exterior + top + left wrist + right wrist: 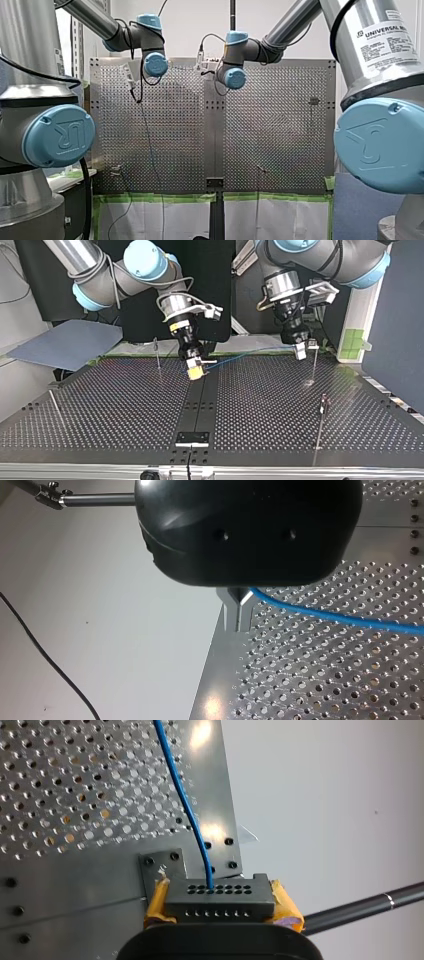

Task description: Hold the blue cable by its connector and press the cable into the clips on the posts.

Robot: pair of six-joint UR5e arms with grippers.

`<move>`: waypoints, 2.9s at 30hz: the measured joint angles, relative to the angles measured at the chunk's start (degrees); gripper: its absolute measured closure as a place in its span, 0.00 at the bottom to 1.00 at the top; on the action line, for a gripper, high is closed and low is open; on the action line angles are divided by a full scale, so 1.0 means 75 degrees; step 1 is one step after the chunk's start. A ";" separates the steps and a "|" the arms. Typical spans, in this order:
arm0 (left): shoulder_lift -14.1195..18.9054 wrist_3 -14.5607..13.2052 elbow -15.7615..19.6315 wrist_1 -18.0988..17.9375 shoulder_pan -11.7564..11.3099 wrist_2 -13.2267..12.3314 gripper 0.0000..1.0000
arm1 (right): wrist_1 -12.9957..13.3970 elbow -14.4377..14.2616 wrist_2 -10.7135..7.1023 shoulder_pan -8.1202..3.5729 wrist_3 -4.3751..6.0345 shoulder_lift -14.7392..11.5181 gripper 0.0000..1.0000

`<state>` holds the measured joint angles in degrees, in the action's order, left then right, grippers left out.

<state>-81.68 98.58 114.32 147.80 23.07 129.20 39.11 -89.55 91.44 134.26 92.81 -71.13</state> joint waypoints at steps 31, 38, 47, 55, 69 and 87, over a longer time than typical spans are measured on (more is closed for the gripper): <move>-0.0134 0.0150 -0.0396 0.0412 -0.1069 -0.0720 0.98 | -0.0150 0.0908 -0.0145 0.0339 0.0068 0.0441 1.00; -0.0144 0.0175 -0.0514 0.0426 -0.1497 -0.1148 0.98 | -0.0219 0.1252 -0.0143 0.0401 0.0073 0.0604 1.00; -0.0405 0.0243 -0.0825 0.0569 -0.2051 -0.1529 0.98 | -0.0388 0.1794 -0.0140 0.0569 0.0075 0.0814 1.00; -0.0626 0.0347 -0.1107 0.0682 -0.2492 -0.1656 0.98 | -0.0485 0.2151 -0.0142 0.0687 0.0075 0.1112 1.00; -0.0915 0.0402 -0.1306 0.0731 -0.2799 -0.2157 0.98 | -0.0538 0.2581 -0.0126 0.0758 0.0100 0.1429 1.00; -0.1223 0.0508 -0.1650 0.0853 -0.3249 -0.2789 0.98 | -0.0538 0.2740 -0.0079 0.0630 0.0132 0.1566 1.00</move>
<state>-90.86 102.40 101.95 154.20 -1.30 108.29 35.08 -69.00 90.84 138.99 93.80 -59.38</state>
